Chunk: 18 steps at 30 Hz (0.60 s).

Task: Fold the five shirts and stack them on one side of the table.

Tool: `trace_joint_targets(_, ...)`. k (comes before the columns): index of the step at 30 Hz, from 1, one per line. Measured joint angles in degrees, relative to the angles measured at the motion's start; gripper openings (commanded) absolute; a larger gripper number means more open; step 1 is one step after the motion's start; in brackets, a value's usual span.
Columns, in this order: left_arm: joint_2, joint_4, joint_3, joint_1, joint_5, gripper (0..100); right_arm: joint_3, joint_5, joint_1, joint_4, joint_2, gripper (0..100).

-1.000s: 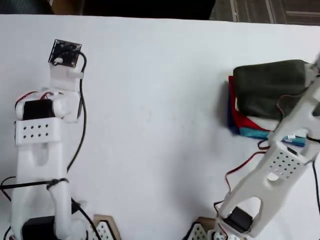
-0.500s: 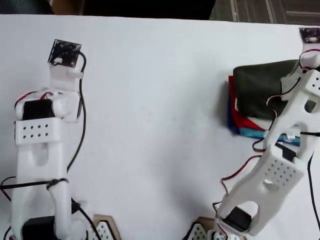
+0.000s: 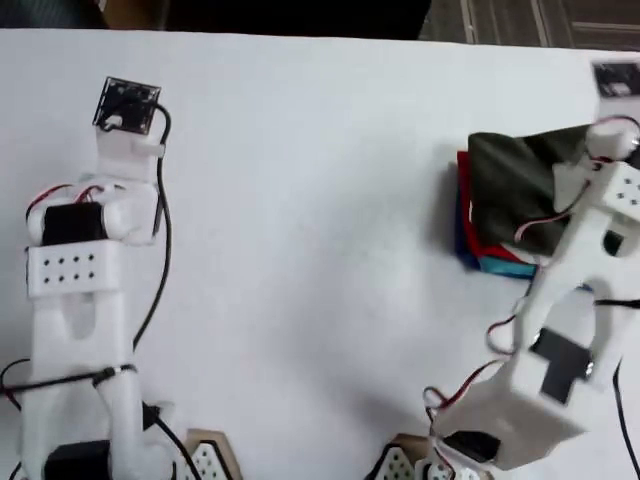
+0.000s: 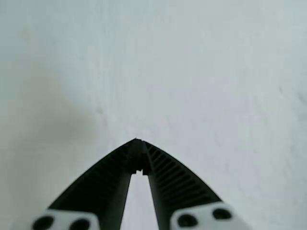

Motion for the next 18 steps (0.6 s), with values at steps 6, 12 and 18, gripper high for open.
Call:
trace_joint_targets(6, -11.60, 7.12, -1.58, 0.00, 0.18, 3, 0.35, -4.04, -9.14, 7.38, -17.14, 2.1)
trace_joint_targets(12, -26.37, 9.58, 10.55, 0.00, -0.26, 3, 12.48, -5.27, -13.27, 13.36, -32.09, 2.1)
trace_joint_targets(18, -41.23, 10.29, 30.42, -0.18, -0.26, 3, 37.98, -5.27, -13.27, 13.71, -50.55, 2.0)
